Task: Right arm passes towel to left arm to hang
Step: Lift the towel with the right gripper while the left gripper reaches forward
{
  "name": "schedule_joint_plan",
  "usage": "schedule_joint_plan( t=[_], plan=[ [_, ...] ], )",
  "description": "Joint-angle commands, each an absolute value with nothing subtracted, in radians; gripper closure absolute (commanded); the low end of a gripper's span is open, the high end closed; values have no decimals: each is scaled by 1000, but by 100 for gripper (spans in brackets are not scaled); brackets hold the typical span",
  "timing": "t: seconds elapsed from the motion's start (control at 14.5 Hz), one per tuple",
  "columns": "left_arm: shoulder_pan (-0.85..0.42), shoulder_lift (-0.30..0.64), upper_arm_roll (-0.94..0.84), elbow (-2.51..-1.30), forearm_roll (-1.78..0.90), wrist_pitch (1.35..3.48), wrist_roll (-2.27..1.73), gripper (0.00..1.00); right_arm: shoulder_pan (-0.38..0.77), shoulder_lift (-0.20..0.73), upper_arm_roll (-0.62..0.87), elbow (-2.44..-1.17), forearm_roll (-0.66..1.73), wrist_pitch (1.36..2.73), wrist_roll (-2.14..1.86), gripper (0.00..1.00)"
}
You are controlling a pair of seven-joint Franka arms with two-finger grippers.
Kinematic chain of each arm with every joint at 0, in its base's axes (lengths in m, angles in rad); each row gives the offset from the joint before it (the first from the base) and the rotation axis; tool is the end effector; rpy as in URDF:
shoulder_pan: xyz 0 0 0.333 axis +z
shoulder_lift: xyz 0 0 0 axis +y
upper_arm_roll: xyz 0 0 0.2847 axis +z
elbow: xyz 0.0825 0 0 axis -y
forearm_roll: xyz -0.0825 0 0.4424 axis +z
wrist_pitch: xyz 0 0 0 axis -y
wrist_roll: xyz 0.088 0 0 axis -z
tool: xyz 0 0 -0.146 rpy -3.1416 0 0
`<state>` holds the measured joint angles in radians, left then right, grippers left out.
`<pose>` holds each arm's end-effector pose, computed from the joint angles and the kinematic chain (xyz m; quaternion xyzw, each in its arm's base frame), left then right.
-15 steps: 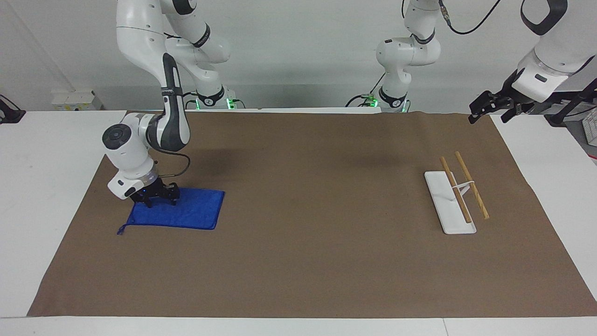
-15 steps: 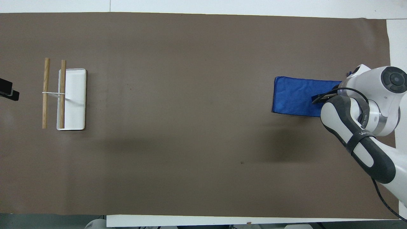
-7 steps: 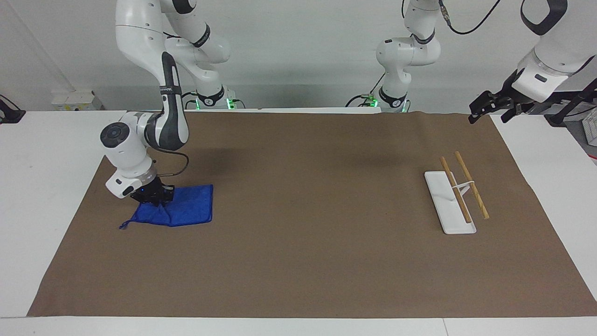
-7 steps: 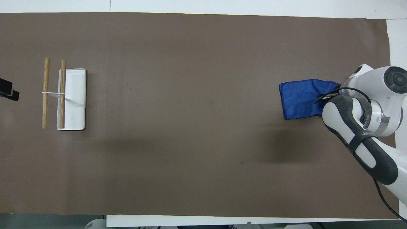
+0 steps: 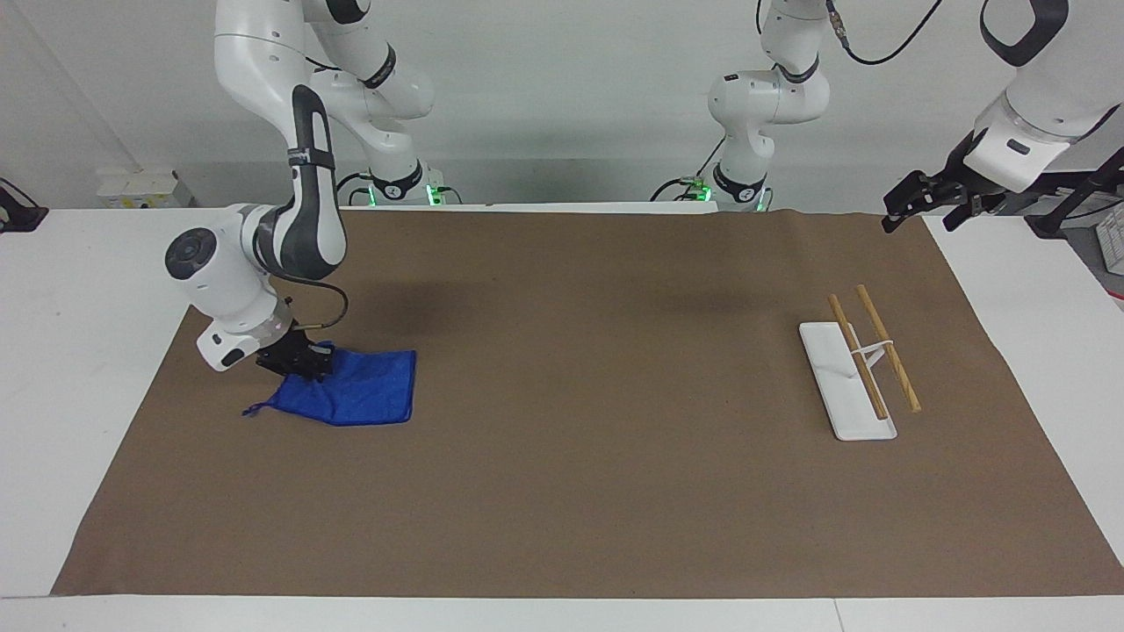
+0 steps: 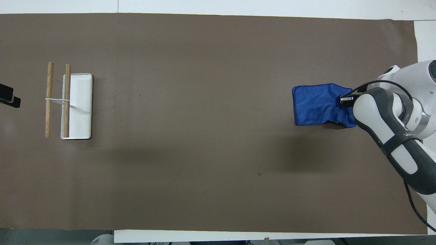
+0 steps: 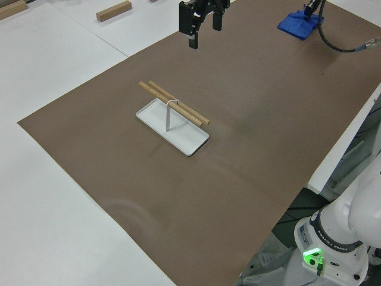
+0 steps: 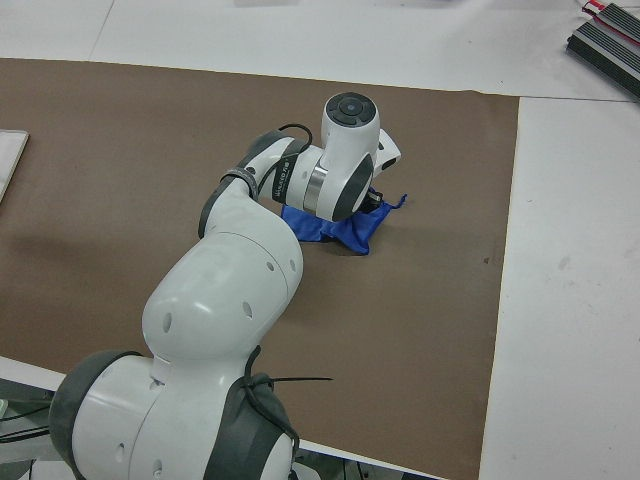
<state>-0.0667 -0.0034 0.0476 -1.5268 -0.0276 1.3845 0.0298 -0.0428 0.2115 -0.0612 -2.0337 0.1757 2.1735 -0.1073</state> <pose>0.5863 -0.0156 0.5646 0.9972 -0.0260 -0.0693 0.0142 0.6134 -0.0521 0.2312 -0.9961 0.0502 0.0283 0.0674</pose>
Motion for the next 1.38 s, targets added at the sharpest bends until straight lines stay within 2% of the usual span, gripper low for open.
schedule_joint_plan(
  t=[0.0, 0.21, 0.41, 0.55, 0.69, 0.96, 1.1, 1.31],
  plan=[
    [-77, -17, 60, -1546, -34, 1397, 25, 0, -44, 158, 9, -2020, 192, 2082, 36, 100],
    [-77, -17, 60, -1548, -34, 1397, 25, 0, -43, 135, 92, -1982, 192, 2022, 193, 100],
    [-77, -17, 60, -1548, -34, 1396, 17, 0, -43, 140, 210, -1873, 193, 1931, 476, 100],
    [-75, -21, 63, -1555, -34, 1402, -71, 0, -43, 146, 314, -1824, 195, 1925, 689, 100],
    [-75, -37, 61, -1601, -41, 1440, -341, 0, -43, 173, 406, -1777, 196, 1956, 873, 100],
    [-75, -136, 63, -1817, -207, 1623, -720, 0, 30, 221, 492, -1709, 222, 2055, 1107, 100],
    [-75, -182, 61, -1911, -279, 1699, -855, 0, 37, 239, 521, -1681, 373, 2101, 1115, 100],
    [-81, -202, 61, -2015, -399, 1828, -1078, 1, 57, 267, 566, -1651, 572, 2238, 1153, 100]
  ],
)
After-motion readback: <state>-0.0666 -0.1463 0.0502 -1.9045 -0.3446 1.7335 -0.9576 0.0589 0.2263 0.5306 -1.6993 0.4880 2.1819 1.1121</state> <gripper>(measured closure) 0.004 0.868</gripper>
